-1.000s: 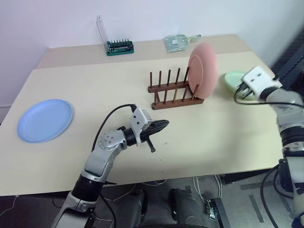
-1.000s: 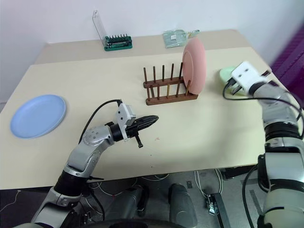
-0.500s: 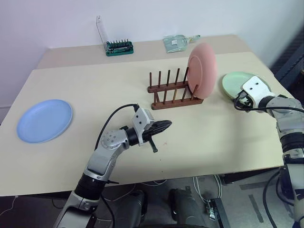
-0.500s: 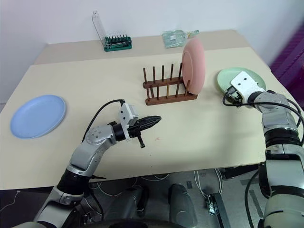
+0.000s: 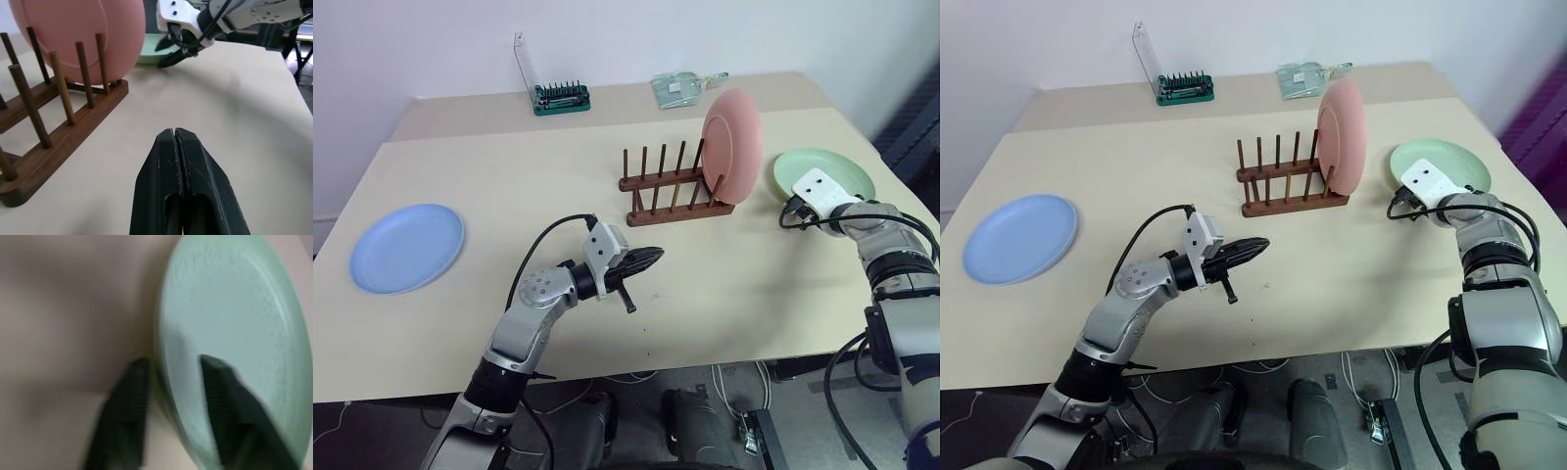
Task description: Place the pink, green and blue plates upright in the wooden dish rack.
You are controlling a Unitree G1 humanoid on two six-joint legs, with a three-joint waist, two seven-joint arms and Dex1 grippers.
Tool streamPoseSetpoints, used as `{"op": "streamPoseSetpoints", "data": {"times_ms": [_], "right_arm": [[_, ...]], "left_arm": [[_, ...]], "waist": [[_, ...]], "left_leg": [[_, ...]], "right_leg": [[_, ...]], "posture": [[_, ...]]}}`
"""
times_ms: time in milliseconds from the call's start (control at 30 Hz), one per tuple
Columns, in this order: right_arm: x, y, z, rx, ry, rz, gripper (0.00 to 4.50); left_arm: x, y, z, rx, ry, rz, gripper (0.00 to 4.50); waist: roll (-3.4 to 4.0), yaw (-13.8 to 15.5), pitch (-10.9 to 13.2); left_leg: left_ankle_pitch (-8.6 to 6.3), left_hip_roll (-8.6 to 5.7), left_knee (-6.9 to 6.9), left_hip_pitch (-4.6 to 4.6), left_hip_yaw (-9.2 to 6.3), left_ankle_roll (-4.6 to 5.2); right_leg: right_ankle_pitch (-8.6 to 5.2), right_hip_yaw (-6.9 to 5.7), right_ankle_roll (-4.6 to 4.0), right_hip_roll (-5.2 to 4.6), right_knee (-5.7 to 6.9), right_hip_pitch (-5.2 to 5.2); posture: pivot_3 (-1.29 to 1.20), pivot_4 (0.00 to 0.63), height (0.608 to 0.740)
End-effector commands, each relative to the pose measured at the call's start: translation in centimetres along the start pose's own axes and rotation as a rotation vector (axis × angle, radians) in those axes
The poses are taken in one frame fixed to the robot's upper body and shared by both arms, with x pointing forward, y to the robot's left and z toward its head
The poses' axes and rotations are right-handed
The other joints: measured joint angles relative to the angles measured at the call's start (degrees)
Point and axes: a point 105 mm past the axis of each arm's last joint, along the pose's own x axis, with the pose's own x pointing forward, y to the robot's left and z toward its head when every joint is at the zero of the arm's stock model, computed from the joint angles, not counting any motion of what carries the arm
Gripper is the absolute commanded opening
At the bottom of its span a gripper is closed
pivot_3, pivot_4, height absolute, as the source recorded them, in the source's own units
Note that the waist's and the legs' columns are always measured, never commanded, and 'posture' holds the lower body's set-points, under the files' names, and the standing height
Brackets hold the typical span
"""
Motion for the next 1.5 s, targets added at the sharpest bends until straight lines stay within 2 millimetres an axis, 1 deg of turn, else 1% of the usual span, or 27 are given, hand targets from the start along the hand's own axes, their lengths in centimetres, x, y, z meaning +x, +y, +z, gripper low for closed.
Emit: {"op": "streamPoseSetpoints", "data": {"times_ms": [33, 133, 200, 267, 300, 333, 367, 400, 433, 500, 567, 633, 700, 733, 767, 833, 900, 933, 967, 1000, 1033, 1100, 1133, 1233, 1333, 1433, 1500], "right_arm": [[-0.2, -1.4, 1.0, 0.0, -0.016, -0.053, 0.03], [-0.3, -1.4, 1.1, -0.003, -0.028, -0.054, 0.03], [-0.5, -1.7, 1.5, -0.035, -0.058, -0.065, 0.03], [-0.9, -2.5, 2.2, -0.099, -0.098, -0.097, 0.03], [-1.2, -3.1, 2.5, -0.127, -0.114, -0.131, 0.03], [-1.7, -4.3, 3.3, -0.151, -0.15, -0.186, 0.03], [-2.7, -5.8, 4.8, -0.133, -0.224, -0.257, 0.03], [-4.0, -7.5, 6.8, -0.1, -0.326, -0.333, 0.03], [-4.9, -8.6, 8.1, -0.075, -0.396, -0.38, 0.03], [-7.1, -9.7, 11.2, 0.017, -0.575, -0.399, 0.03], [-10.2, -10.1, 15.3, 0.12, -0.82, -0.342, 0.03], [-13.2, -9.6, 18.4, 0.226, -1.012, -0.21, 0.03], [-16.1, -7.2, 20.8, 0.304, -1.168, 0.04, 0.03], [-17.5, -6.0, 21.6, 0.336, -1.23, 0.167, 0.03], [-18.6, -5.0, 22.1, 0.358, -1.276, 0.275, 0.03], [-20.2, -3.8, 22.8, 0.424, -1.331, 0.437, 0.03], [-21.1, -2.9, 23.1, 0.487, -1.349, 0.568, 0.03], [-21.6, -1.7, 23.3, 0.509, -1.356, 0.676, 0.03], [-21.9, -1.0, 23.3, 0.519, -1.359, 0.746, 0.03], [-21.7, 0.1, 23.5, 0.541, -1.337, 0.816, 0.03], [-21.1, 1.0, 23.6, 0.554, -1.308, 0.846, 0.03], [-19.1, 2.2, 23.7, 0.616, -1.228, 0.868, 0.03], [-17.8, 2.4, 23.6, 0.66, -1.176, 0.867, 0.03], [-15.8, 2.5, 23.2, 0.752, -1.089, 0.89, 0.03], [-15.2, 2.5, 23.2, 0.782, -1.068, 0.907, 0.03], [-13.6, 2.4, 22.8, 0.813, -1.011, 0.867, 0.03], [-12.8, 2.3, 22.7, 0.834, -0.987, 0.851, 0.03]], "left_arm": [[-0.1, -0.2, 1.1, 0.029, -0.037, -0.002, 0.0], [0.0, -0.2, 1.1, 0.027, -0.039, -0.002, 0.0], [0.1, -0.2, 1.2, 0.03, -0.042, -0.003, 0.0], [0.1, -0.2, 1.2, 0.032, -0.043, -0.003, 0.0], [0.1, -0.2, 1.2, 0.032, -0.043, -0.002, 0.0], [0.1, -0.1, 1.2, 0.033, -0.043, 0.003, 0.0], [-0.1, 0.0, 1.2, 0.034, -0.043, 0.008, 0.0], [-0.2, 0.1, 1.2, 0.032, -0.042, 0.014, 0.0], [-0.3, 0.1, 1.2, 0.03, -0.041, 0.018, 0.0], [-0.5, 0.2, 1.1, 0.029, -0.039, 0.017, 0.0], [-0.7, 0.1, 1.1, 0.031, -0.035, 0.01, 0.0], [-0.8, 0.1, 1.2, 0.034, -0.034, 0.004, 0.0], [-1.2, 0.3, 1.4, 0.04, -0.037, 0.008, 0.0], [-1.5, 0.4, 1.5, 0.042, -0.039, 0.015, 0.0], [-1.8, 0.7, 1.6, 0.044, -0.04, 0.027, 0.0], [-2.5, 1.3, 1.6, 0.044, -0.034, 0.052, 0.0], [-2.8, 1.6, 1.5, 0.045, -0.027, 0.066, 0.0], [-3.1, 1.8, 1.4, 0.046, -0.023, 0.072, 0.0], [-3.2, 1.9, 1.4, 0.046, -0.02, 0.076, 0.0], [-3.4, 1.9, 1.4, 0.045, -0.018, 0.079, 0.0], [-3.5, 1.9, 1.4, 0.044, -0.017, 0.078, 0.0], [-3.6, 1.7, 1.3, 0.039, -0.011, 0.074, 0.0], [-3.6, 1.6, 1.3, 0.039, -0.01, 0.073, 0.0], [-3.6, 1.5, 1.3, 0.034, -0.009, 0.076, 0.0], [-3.6, 1.4, 1.3, 0.032, -0.008, 0.075, 0.0], [-3.6, 1.4, 1.3, 0.033, -0.005, 0.075, 0.0], [-3.6, 1.4, 1.4, 0.034, -0.005, 0.075, 0.0]], "waist": [[0.0, -0.03, 0.0], [0.0, -0.05, 0.0], [0.0, -0.06, 0.0], [0.0, -0.07, 0.0], [0.0, -0.08, 0.0], [0.01, -0.07, 0.0], [0.03, -0.05, 0.01], [0.07, -0.05, 0.04], [0.11, -0.03, 0.06], [0.11, -0.16, 0.06], [0.11, -0.34, 0.06], [0.11, -0.42, 0.05], [0.11, -0.06, 0.05], [0.1, 0.06, 0.04], [0.08, 0.15, 0.03], [0.08, 0.42, 0.03], [0.08, 0.73, 0.03], [0.08, 1.01, 0.03], [0.08, 1.17, 0.03], [0.08, 1.28, 0.03], [0.08, 1.31, 0.03], [0.08, 1.19, 0.03], [0.08, 1.19, 0.03], [0.08, 1.47, 0.03], [0.08, 1.4, 0.03], [0.08, 1.34, 0.03], [0.08, 1.24, 0.03]], "left_leg": [[0.0, 0.0, 0.0, 0.0, 0.0, 0.0], [0.0, 0.0, -0.01, 0.01, 0.0, 0.0], [0.0, 0.0, -0.01, 0.01, 0.0, 0.0], [0.0, 0.0, -0.01, 0.01, 0.0, 0.0], [0.0, 0.0, -0.01, 0.01, 0.0, 0.0], [0.0, 0.0, -0.02, 0.01, 0.0, 0.0], [0.0, 0.0, -0.02, 0.01, 0.0, 0.0], [0.0, 0.0, -0.01, 0.0, 0.0, 0.0], [0.0, -0.01, -0.02, -0.01, 0.02, 0.0], [0.0, -0.01, -0.03, -0.04, 0.03, 0.0], [-0.01, 0.03, -0.08, -0.02, 0.03, 0.0], [-0.01, 0.06, -0.09, -0.02, 0.02, 0.0], [-0.01, 0.08, -0.05, -0.03, -0.01, 0.01], [-0.01, 0.08, -0.04, -0.04, -0.03, 0.01], [-0.02, 0.08, -0.02, -0.05, -0.08, 0.03], [-0.03, 0.07, 0.01, -0.07, -0.18, 0.05], [-0.04, 0.04, 0.04, -0.07, -0.19, 0.05], [-0.04, 0.03, 0.04, -0.07, -0.18, 0.05], [-0.04, 0.03, 0.04, -0.07, -0.18, 0.06], [-0.04, 0.03, 0.03, -0.07, -0.18, 0.06], [-0.04, 0.04, 0.01, -0.08, -0.18, 0.06], [-0.04, 0.04, 0.01, -0.09, -0.16, 0.06], [-0.04, 0.04, 0.01, -0.09, -0.14, 0.06], [-0.04, 0.04, 0.03, -0.13, -0.14, 0.05], [-0.04, 0.02, 0.03, -0.21, -0.14, 0.06], [-0.04, 0.02, 0.01, -0.32, -0.13, 0.05], [-0.03, 0.02, 0.0, -0.32, -0.12, 0.05]], "right_leg": [[0.0, 0.0, 0.0, 0.0, 0.0, 0.0], [0.0, 0.0, 0.0, 0.02, 0.0, 0.0], [0.0, 0.0, 0.0, 0.01, 0.0, 0.0], [0.0, 0.0, 0.0, 0.02, 0.0, 0.0], [0.0, -0.01, 0.0, 0.02, 0.0, 0.0], [0.0, -0.01, 0.0, 0.02, 0.0, 0.0], [0.0, -0.01, 0.0, 0.02, 0.01, -0.01], [0.0, -0.01, 0.0, 0.01, 0.01, -0.01], [0.0, 0.0, 0.0, 0.01, 0.01, -0.04], [0.0, 0.02, 0.01, 0.01, 0.02, -0.09], [0.0, 0.02, 0.0, 0.06, 0.02, -0.09], [0.0, 0.02, 0.0, 0.08, 0.02, -0.09], [0.0, 0.02, 0.0, 0.08, 0.03, -0.08], [0.0, 0.02, 0.0, 0.07, 0.02, -0.08], [0.0, 0.01, 0.0, 0.07, 0.01, -0.07], [0.0, -0.05, 0.0, 0.04, -0.01, -0.02], [0.0, -0.06, 0.0, 0.01, -0.02, 0.0], [0.0, -0.06, -0.01, 0.0, -0.03, 0.0], [-0.01, -0.06, -0.01, -0.01, -0.04, 0.0], [-0.01, -0.06, -0.01, -0.01, -0.04, -0.01], [-0.01, -0.06, -0.01, -0.01, -0.05, -0.03], [-0.01, -0.06, -0.01, -0.01, -0.04, -0.06], [-0.01, -0.05, -0.01, -0.02, -0.03, -0.07], [0.0, -0.06, -0.02, -0.02, -0.03, -0.08], [0.0, -0.06, -0.01, -0.04, -0.05, -0.15], [0.0, -0.06, -0.01, -0.03, -0.02, -0.32], [0.01, -0.06, -0.01, -0.03, -0.01, -0.32]], "posture": [[0.0, 0.15, 0.74], [0.0, 0.15, 0.74], [0.0, 0.15, 0.74], [0.0, 0.15, 0.74], [0.0, 0.15, 0.74], [0.0, 0.15, 0.74], [0.0, 0.15, 0.74], [0.0, 0.15, 0.74], [0.0, 0.15, 0.74], [0.0, 0.15, 0.74], [0.0, 0.15, 0.74], [0.0, 0.15, 0.74], [0.0, 0.15, 0.74], [0.0, 0.15, 0.74], [0.0, 0.15, 0.74], [0.0, 0.15, 0.74], [0.0, 0.15, 0.74], [0.0, 0.15, 0.74], [0.0, 0.15, 0.74], [0.0, 0.15, 0.74], [0.0, 0.15, 0.74], [0.0, 0.15, 0.74], [0.0, 0.15, 0.74], [0.0, 0.15, 0.74], [0.0, 0.15, 0.74], [0.0, 0.15, 0.74], [0.0, 0.15, 0.74]]}}
